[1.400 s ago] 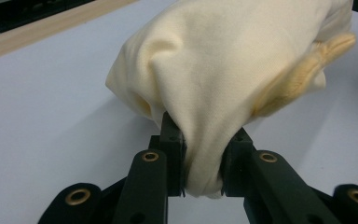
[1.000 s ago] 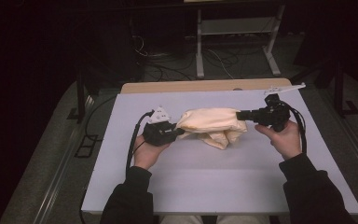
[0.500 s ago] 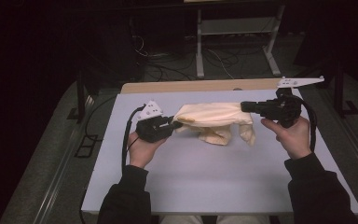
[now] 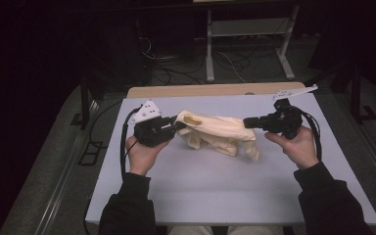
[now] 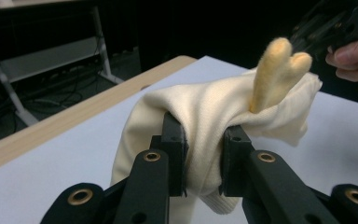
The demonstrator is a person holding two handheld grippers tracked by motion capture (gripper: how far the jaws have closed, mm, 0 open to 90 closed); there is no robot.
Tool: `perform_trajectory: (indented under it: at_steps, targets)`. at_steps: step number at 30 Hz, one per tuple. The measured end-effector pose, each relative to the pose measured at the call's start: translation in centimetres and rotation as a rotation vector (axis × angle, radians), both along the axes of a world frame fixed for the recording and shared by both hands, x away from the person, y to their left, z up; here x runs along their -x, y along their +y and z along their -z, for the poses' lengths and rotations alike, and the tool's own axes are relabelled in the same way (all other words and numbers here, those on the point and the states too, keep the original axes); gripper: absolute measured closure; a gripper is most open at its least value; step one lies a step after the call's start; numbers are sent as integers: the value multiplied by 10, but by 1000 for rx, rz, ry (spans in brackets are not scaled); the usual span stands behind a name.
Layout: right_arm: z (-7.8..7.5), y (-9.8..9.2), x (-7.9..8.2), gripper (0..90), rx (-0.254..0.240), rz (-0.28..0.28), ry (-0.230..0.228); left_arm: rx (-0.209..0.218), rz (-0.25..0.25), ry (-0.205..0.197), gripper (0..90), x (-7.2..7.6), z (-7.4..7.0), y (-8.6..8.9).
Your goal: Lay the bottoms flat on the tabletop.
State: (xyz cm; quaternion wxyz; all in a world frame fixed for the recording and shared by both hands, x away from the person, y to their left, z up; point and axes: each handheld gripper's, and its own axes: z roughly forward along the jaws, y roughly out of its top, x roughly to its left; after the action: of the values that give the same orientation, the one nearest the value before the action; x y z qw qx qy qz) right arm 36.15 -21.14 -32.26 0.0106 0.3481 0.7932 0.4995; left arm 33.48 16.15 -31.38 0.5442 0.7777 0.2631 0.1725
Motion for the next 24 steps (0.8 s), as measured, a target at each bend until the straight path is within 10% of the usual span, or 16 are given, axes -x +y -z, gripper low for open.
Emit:
perform_trajectory:
  at_steps: [11,24]
  targets:
    - [33,3,-15,856,28,-3,113,-31,27,56,744,-6,11,-7]
    - [15,-7,-6,638,-29,11,-5,-30,71,91,745,-8,18,-22]
